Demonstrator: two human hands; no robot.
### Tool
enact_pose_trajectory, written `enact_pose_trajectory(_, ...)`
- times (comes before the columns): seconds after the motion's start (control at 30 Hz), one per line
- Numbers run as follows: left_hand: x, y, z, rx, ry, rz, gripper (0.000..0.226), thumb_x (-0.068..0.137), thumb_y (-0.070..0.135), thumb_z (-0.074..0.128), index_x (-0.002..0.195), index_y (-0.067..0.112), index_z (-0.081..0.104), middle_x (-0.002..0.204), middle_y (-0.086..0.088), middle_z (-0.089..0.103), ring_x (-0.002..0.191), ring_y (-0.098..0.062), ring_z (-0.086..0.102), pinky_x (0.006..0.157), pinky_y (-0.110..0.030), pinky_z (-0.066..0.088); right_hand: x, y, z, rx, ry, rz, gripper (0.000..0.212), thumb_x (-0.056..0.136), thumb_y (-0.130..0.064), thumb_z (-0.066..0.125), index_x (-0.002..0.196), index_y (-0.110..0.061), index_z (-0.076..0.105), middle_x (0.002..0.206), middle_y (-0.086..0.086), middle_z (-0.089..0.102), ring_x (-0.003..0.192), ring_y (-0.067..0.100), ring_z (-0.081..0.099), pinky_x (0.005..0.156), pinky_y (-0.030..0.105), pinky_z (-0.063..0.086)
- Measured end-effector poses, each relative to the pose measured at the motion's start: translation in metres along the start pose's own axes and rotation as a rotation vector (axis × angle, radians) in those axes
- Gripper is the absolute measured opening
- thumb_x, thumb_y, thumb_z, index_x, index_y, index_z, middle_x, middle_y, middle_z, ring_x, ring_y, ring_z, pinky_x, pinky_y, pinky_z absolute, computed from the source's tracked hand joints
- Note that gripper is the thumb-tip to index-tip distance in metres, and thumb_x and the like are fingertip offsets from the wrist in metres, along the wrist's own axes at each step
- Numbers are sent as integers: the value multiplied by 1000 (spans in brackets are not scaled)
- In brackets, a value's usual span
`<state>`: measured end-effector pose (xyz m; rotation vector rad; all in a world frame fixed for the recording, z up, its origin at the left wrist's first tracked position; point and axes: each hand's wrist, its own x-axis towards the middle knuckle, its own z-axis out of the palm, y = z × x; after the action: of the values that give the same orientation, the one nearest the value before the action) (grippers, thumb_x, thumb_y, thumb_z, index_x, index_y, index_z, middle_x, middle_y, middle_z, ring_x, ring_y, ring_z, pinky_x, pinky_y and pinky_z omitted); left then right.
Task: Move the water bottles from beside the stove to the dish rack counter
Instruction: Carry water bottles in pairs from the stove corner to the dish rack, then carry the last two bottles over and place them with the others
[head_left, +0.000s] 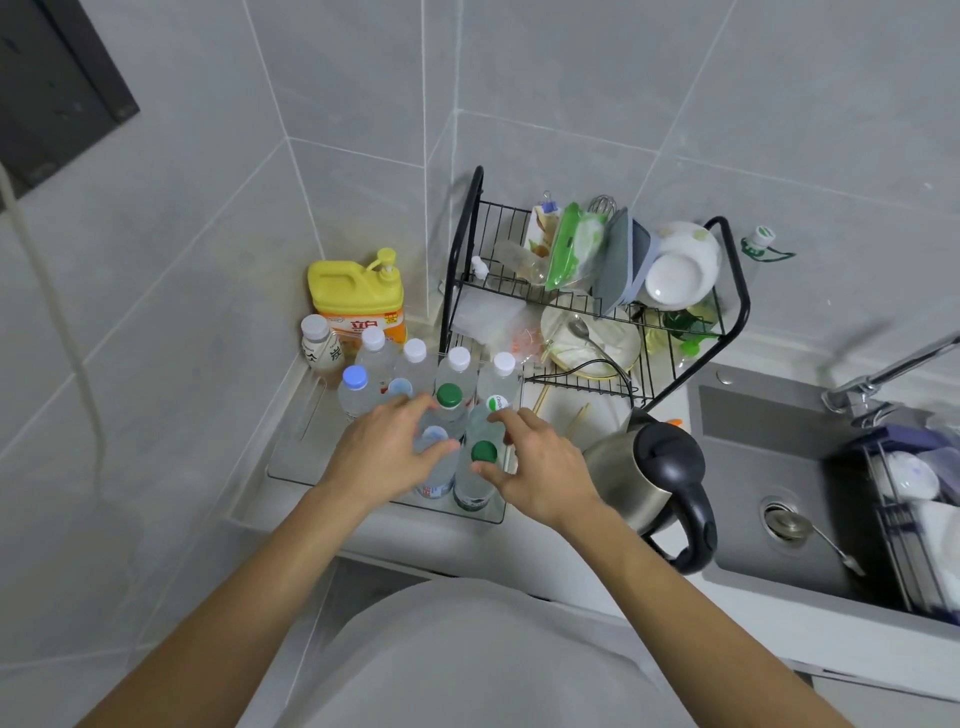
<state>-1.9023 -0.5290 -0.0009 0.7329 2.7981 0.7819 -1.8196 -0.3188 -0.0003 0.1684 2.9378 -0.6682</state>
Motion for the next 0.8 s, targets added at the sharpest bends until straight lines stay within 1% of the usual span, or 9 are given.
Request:
enact_pose_trajectory(0.07,-2,11,-8,23,85,-7,45,90,64,66,122,32,62,99,8,59,91,-20,65,64,-34,48,-3,-1,-10,16,44,6,62,91,-61,67,141,-31,47,126,-7,57,121,21,59,83,40,55)
enact_pose_trajectory(0.17,-3,30,-17,21,209,42,46,92,60,64,126,30,61,114,4,62,109,-24,61,76,-43,57,-9,-2,-25,1,158,0,62,91,-60,67,141,-28,49,129,-2,55,121,26,54,84,43,56)
enact_pose_trajectory(0.23,0,40,-21,28,242,98,53,92,59,62,135,28,61,123,2,60,119,-27,57,88,-48,55,-14,1,-35,-9,238,-9,66,90,-60,66,144,-26,48,131,0,53,120,27,51,88,42,53)
enact_pose_trajectory(0.27,2,45,-23,34,247,121,56,92,59,61,139,27,61,127,1,59,124,-26,55,94,-48,53,-18,4,-40,-9,269,-14,68,90,-60,66,146,-26,47,133,1,52,120,27,50,91,41,52)
enact_pose_trajectory(0.37,9,56,-27,65,274,173,62,93,59,61,147,29,56,139,3,55,133,-24,48,106,-39,45,-29,13,-55,-34,332,-13,73,92,-58,64,153,-23,44,143,4,51,130,28,47,108,42,46)
enact_pose_trajectory(0.43,14,66,-26,72,287,225,63,94,57,60,150,29,53,146,3,53,140,-25,44,111,-36,38,-39,19,-63,-50,351,21,78,94,-61,61,158,-23,39,151,5,46,139,30,42,115,45,41)
enact_pose_trajectory(0.57,23,100,-16,57,196,320,68,96,59,55,157,31,45,159,2,45,154,-26,33,119,-45,37,-59,28,-78,-16,419,162,78,94,-62,59,159,-26,37,164,4,36,153,31,31,119,51,36)
enact_pose_trajectory(0.67,31,131,-2,61,93,447,71,97,62,51,160,32,40,165,2,39,159,-26,26,124,-50,35,-85,37,-87,-9,500,314,77,95,-60,60,160,-26,37,166,4,34,155,31,28,121,51,33)
enact_pose_trajectory(0.8,39,187,27,72,-38,644,74,95,66,49,161,35,36,167,2,38,160,-27,23,124,-56,34,-146,55,-93,-15,615,538,74,96,-59,59,159,-25,39,168,4,33,156,30,26,124,49,30)
